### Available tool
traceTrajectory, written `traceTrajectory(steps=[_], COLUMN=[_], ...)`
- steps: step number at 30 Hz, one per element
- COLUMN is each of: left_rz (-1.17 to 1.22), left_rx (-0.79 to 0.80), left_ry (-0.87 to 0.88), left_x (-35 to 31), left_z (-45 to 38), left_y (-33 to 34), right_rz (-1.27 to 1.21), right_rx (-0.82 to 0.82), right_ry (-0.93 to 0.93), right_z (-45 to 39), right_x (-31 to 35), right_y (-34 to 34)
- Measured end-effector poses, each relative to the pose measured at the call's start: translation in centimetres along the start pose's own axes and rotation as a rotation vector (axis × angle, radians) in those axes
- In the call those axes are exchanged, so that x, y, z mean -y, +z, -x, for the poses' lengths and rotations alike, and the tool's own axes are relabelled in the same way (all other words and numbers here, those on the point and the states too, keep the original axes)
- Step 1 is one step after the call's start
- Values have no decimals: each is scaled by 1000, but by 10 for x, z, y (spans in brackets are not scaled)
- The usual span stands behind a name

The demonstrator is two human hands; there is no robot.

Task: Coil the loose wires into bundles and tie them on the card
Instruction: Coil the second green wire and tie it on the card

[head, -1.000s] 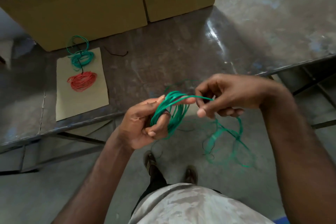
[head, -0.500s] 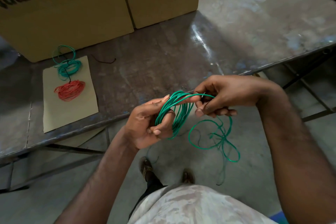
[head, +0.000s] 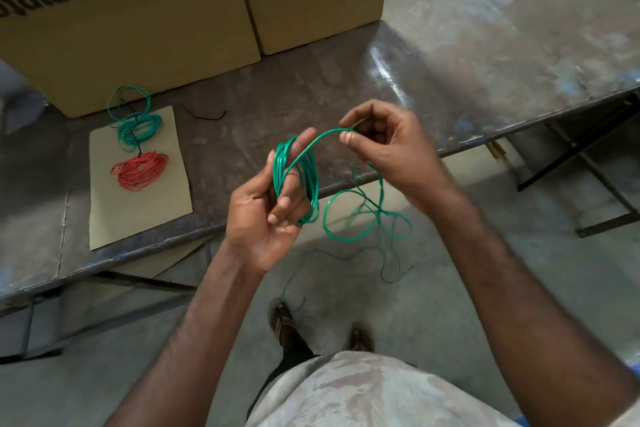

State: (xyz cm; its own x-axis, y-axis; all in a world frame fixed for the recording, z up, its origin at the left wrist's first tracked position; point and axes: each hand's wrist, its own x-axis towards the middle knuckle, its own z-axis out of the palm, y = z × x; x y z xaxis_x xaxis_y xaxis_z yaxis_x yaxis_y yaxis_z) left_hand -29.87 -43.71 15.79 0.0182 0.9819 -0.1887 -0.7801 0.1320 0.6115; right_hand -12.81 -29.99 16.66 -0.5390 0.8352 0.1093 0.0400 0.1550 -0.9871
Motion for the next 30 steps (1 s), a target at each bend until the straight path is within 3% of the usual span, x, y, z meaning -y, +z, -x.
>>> traceTrajectory(steps=[3,7,12,16,19,22,26,30], left_rz=[-92,-456,-334,-246,-196,-245,-661,-1480], left_rx=[-86,-129,34,27,77,76,-131,-264], left_ry=[2,-139,-155,-3,123,304,497,466], left_x=[-5,-8,-13,-11,-22,-43,-51,-32], left_z=[-6,-6,6,5,3,-8,-31,-40], left_y=[-5,-8,-5,5,16,26,13,-29], right_rz=[123,190,257,267,481,467,363,265], right_rx=[-161,-229,34,189,473,683,820,837], right_ry=[-77,-63,7,45,152,273,326,350], right_z=[-4,-11,-14,-12,-4,18,36,35], right_x=[-21,-31,-47,-61,-71,-86,-76,-62], right_y=[19,17,21,36,49,63,77,75])
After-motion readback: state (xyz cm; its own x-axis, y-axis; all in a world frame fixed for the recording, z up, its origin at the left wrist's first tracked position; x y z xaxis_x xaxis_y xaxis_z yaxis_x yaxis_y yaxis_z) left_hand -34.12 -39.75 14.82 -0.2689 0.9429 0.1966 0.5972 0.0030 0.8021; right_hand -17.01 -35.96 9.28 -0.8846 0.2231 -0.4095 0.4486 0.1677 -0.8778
